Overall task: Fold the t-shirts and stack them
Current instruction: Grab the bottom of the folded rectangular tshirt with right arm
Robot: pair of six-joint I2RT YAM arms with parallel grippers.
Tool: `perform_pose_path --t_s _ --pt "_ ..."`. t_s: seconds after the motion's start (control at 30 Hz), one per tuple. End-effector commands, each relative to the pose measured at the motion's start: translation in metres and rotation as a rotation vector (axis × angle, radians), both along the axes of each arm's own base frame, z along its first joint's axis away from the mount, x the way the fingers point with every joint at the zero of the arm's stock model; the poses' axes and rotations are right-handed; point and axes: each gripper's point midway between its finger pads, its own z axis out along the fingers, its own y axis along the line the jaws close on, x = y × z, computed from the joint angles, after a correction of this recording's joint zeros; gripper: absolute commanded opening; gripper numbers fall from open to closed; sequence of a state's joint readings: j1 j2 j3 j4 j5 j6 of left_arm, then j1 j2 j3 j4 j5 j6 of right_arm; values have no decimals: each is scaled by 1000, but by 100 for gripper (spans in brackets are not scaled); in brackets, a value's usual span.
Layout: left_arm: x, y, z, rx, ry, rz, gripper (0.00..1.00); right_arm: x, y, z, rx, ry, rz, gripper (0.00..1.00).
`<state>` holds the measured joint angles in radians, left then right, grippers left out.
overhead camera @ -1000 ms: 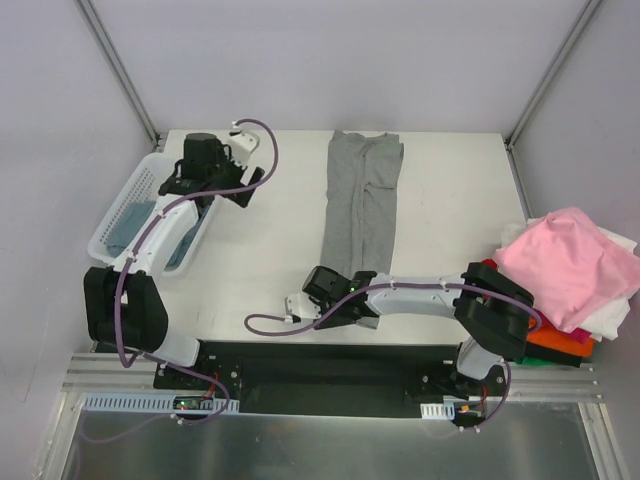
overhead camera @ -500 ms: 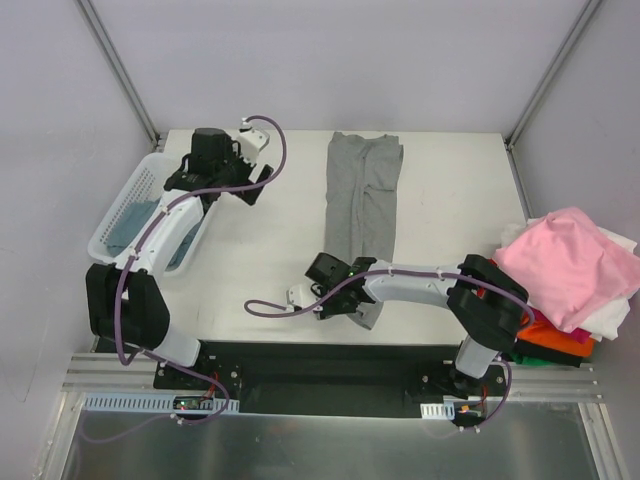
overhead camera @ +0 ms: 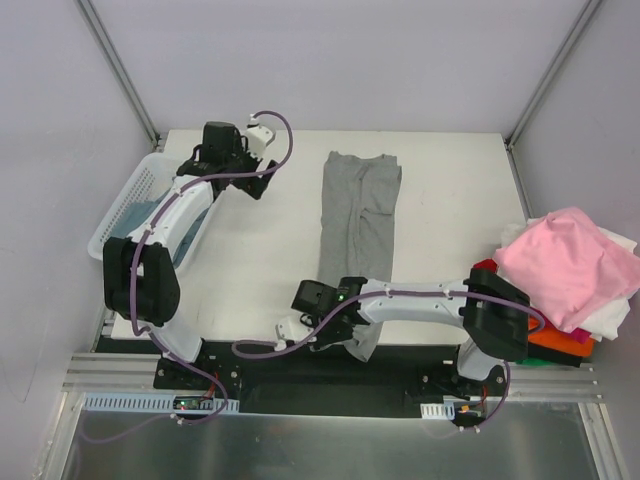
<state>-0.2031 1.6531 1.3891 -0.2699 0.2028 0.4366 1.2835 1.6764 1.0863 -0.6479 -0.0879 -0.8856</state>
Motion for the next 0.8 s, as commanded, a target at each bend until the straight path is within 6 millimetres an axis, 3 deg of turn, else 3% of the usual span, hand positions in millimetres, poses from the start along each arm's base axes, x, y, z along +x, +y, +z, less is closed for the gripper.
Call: perform_pose_path --t_s 0.0,0.13,0.3,0.53,0.77 --pt "6 -11 11 -39 -18 -25 99 -20 16 37 76 23 16 1" --pt "5 -16 5 -30 -7 -34 99 -13 14 42 58 -34 14 1" --pt "3 -15 -3 -19 7 -36 100 17 4 55 5 -191 -26 1" --pt "1 -16 -12 -21 29 -43 100 57 -11 85 -46 -338 -88 1" --pt "-2 -17 -19 -25 43 -49 99 94 -13 120 -27 -417 -138 1"
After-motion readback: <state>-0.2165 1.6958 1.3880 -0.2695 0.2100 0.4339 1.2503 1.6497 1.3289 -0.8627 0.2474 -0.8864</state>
